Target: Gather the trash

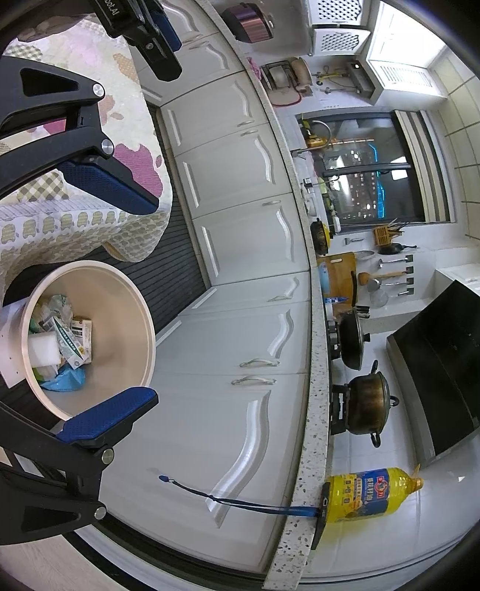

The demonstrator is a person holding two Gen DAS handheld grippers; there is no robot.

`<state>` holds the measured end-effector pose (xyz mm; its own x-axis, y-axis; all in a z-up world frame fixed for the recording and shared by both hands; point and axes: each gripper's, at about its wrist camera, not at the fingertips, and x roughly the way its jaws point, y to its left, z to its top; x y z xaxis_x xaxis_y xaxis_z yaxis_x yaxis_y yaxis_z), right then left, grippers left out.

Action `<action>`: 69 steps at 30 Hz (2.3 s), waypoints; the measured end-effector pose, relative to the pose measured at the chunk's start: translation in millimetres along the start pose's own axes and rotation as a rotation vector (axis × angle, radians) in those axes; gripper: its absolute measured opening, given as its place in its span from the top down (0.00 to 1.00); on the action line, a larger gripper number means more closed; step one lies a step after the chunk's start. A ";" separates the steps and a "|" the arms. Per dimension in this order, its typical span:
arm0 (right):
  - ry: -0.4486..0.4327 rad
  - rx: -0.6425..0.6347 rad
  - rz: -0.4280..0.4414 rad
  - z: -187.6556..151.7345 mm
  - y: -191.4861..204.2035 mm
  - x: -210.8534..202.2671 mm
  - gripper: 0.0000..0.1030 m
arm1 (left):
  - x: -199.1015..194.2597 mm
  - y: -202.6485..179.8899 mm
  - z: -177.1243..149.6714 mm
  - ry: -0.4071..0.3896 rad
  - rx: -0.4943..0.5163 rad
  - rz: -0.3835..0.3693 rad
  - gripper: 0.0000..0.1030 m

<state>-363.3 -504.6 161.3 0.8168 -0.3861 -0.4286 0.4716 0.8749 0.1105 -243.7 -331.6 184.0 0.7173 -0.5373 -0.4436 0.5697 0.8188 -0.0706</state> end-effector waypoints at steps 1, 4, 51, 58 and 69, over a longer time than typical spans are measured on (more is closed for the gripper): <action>0.001 0.000 0.000 -0.2 0.2 0.4 0.10 | 0.1 0.2 0.2 0.001 0.000 -0.001 0.12; 0.001 -0.001 0.000 -0.4 0.1 0.5 0.10 | 0.1 0.5 0.1 0.001 0.001 0.000 0.12; 0.012 -0.015 0.011 -2.5 1.9 8.3 0.10 | -0.7 -0.1 -1.9 0.000 0.003 0.016 0.12; 0.019 -0.015 0.011 -2.9 0.7 8.8 0.10 | 0.1 -0.8 -5.4 0.006 0.012 0.017 0.12; 0.031 -0.017 0.011 -4.1 0.3 13.4 0.10 | 1.2 -7.8 -10.9 -0.015 0.069 0.040 0.12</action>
<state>-353.5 -508.3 151.9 0.8113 -0.3672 -0.4549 0.4565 0.8840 0.1006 -251.7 -336.4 174.3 0.7457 -0.5079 -0.4312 0.5666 0.8240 0.0092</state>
